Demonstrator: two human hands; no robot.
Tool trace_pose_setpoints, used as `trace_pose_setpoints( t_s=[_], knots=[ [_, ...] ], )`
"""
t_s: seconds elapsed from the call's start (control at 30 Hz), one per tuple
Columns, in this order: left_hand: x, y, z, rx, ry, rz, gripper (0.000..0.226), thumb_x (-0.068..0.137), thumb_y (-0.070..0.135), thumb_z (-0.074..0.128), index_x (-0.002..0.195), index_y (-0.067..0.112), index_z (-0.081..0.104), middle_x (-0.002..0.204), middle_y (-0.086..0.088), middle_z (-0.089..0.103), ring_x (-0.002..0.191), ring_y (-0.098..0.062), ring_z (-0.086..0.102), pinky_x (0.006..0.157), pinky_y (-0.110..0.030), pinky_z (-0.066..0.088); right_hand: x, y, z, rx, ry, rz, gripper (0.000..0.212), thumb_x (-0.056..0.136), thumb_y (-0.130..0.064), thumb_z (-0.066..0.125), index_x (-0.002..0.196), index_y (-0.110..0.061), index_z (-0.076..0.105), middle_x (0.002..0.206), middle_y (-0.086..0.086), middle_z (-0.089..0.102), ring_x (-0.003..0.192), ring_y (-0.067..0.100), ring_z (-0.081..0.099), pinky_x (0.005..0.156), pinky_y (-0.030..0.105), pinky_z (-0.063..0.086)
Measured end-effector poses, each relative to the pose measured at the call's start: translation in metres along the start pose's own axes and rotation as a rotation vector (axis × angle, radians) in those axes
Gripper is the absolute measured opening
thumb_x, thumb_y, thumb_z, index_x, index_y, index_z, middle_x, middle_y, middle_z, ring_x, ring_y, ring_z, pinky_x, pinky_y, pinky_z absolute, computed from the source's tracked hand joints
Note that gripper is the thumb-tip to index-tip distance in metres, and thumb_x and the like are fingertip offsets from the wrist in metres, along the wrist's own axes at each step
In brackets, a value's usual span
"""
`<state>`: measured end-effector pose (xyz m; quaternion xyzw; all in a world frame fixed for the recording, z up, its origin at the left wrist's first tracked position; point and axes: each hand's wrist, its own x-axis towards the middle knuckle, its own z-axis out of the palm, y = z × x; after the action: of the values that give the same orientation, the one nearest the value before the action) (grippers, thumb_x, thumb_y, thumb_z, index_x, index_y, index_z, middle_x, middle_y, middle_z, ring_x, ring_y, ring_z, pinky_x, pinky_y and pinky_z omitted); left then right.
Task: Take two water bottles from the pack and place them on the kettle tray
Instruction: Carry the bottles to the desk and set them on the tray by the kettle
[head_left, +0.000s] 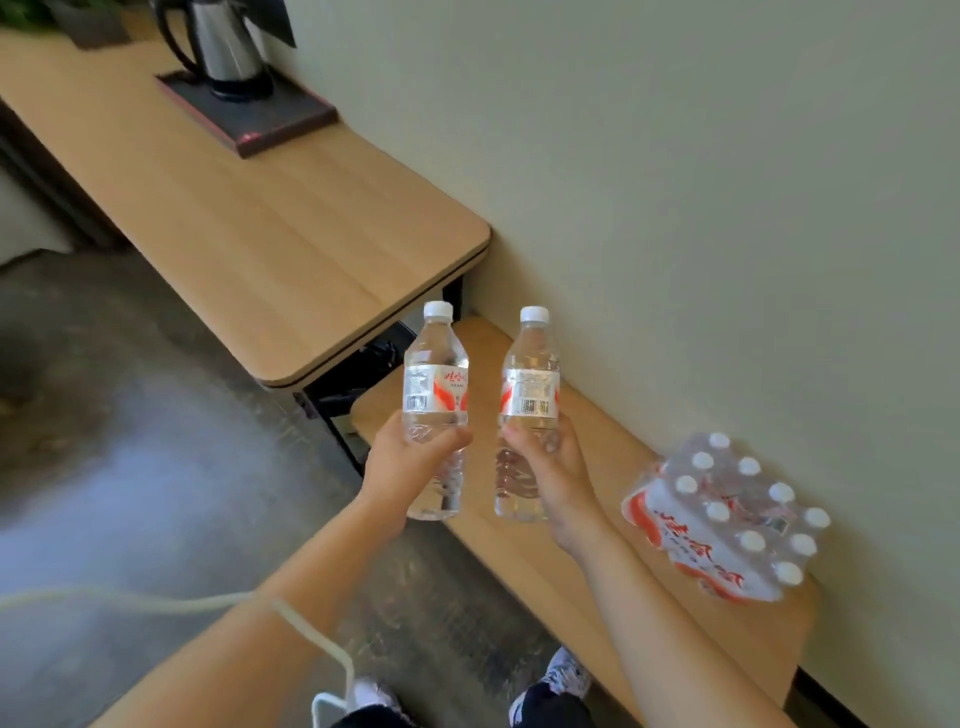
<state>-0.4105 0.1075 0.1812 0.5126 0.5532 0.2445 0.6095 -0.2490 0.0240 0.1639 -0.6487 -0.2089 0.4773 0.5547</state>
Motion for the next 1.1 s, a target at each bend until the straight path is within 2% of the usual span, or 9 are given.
trace_pose_setpoints(
  t_s=[0.1, 0.23, 0.53, 0.67, 0.77, 0.87, 0.93, 1.03, 1.1],
  knots=[
    [-0.001, 0.003, -0.076, -0.028, 0.049, 0.004, 0.055, 0.056, 0.049, 0.081, 0.106, 0.032, 0.065, 0.095, 0.002, 0.078, 0.089, -0.018, 0.076, 0.09, -0.046, 0.059, -0.003, -0.001, 0.068, 0.019, -0.037, 0.015, 0.046, 0.065, -0.051, 0.085, 0.104, -0.046, 0.06, 0.09, -0.002, 0.078, 0.077, 0.017, 0.077, 0.058, 0.028, 0.06],
    [0.002, 0.011, -0.16, -0.069, 0.146, 0.016, 0.047, 0.071, 0.041, 0.083, 0.112, 0.033, 0.06, 0.102, 0.003, 0.075, 0.094, -0.018, 0.074, 0.094, -0.048, 0.057, -0.003, -0.01, 0.154, 0.005, -0.112, 0.016, 0.058, 0.066, -0.047, 0.085, 0.117, -0.034, 0.059, 0.097, 0.005, 0.077, 0.079, 0.02, 0.077, 0.063, 0.033, 0.062],
    [0.06, 0.041, -0.283, -0.093, 0.272, 0.038, 0.043, 0.07, 0.037, 0.086, 0.107, 0.029, 0.066, 0.095, 0.002, 0.079, 0.085, -0.019, 0.078, 0.088, -0.048, 0.061, 0.052, -0.044, 0.3, -0.037, -0.252, -0.016, 0.051, 0.069, -0.046, 0.082, 0.115, -0.04, 0.058, 0.098, -0.007, 0.077, 0.085, 0.014, 0.076, 0.061, 0.024, 0.058],
    [0.114, 0.055, -0.333, -0.059, 0.311, 0.053, 0.035, 0.072, 0.035, 0.086, 0.1, 0.034, 0.065, 0.086, 0.005, 0.079, 0.077, -0.013, 0.078, 0.082, -0.041, 0.062, 0.106, -0.053, 0.363, 0.001, -0.286, -0.019, 0.053, 0.074, -0.044, 0.083, 0.118, -0.031, 0.058, 0.107, 0.01, 0.075, 0.085, 0.025, 0.075, 0.073, 0.041, 0.063],
    [0.162, 0.069, -0.373, -0.004, 0.349, 0.041, 0.037, 0.072, 0.039, 0.085, 0.102, 0.035, 0.063, 0.09, 0.006, 0.078, 0.074, -0.011, 0.078, 0.07, -0.031, 0.061, 0.151, -0.061, 0.414, 0.046, -0.294, 0.007, 0.05, 0.077, -0.04, 0.082, 0.119, -0.03, 0.057, 0.105, 0.01, 0.075, 0.081, 0.022, 0.076, 0.067, 0.036, 0.061],
    [0.213, 0.084, -0.412, 0.042, 0.366, 0.003, 0.034, 0.074, 0.042, 0.083, 0.098, 0.039, 0.06, 0.085, 0.012, 0.076, 0.069, 0.004, 0.074, 0.053, -0.015, 0.051, 0.196, -0.07, 0.462, 0.051, -0.301, 0.042, 0.058, 0.072, -0.046, 0.082, 0.12, -0.029, 0.056, 0.105, 0.007, 0.075, 0.085, 0.021, 0.076, 0.067, 0.035, 0.06],
    [0.241, 0.096, -0.432, 0.058, 0.362, -0.012, 0.033, 0.074, 0.043, 0.084, 0.096, 0.041, 0.059, 0.081, 0.015, 0.076, 0.067, 0.005, 0.073, 0.055, -0.016, 0.05, 0.222, -0.08, 0.488, 0.07, -0.302, 0.048, 0.057, 0.071, -0.044, 0.083, 0.119, -0.028, 0.057, 0.105, 0.008, 0.075, 0.081, 0.021, 0.076, 0.063, 0.032, 0.06],
    [0.282, 0.108, -0.457, 0.065, 0.346, -0.027, 0.034, 0.073, 0.04, 0.084, 0.096, 0.04, 0.06, 0.084, 0.013, 0.076, 0.068, -0.004, 0.075, 0.063, -0.023, 0.055, 0.256, -0.095, 0.522, 0.082, -0.298, 0.075, 0.048, 0.079, -0.032, 0.082, 0.119, -0.023, 0.057, 0.104, 0.011, 0.074, 0.075, 0.019, 0.075, 0.059, 0.029, 0.061],
    [0.304, 0.116, -0.469, 0.048, 0.327, -0.041, 0.035, 0.075, 0.04, 0.084, 0.101, 0.038, 0.059, 0.09, 0.009, 0.075, 0.074, -0.009, 0.076, 0.062, -0.023, 0.055, 0.274, -0.104, 0.54, 0.071, -0.301, 0.084, 0.051, 0.077, -0.037, 0.083, 0.119, -0.026, 0.057, 0.104, 0.01, 0.075, 0.08, 0.022, 0.076, 0.061, 0.03, 0.06]
  ],
)
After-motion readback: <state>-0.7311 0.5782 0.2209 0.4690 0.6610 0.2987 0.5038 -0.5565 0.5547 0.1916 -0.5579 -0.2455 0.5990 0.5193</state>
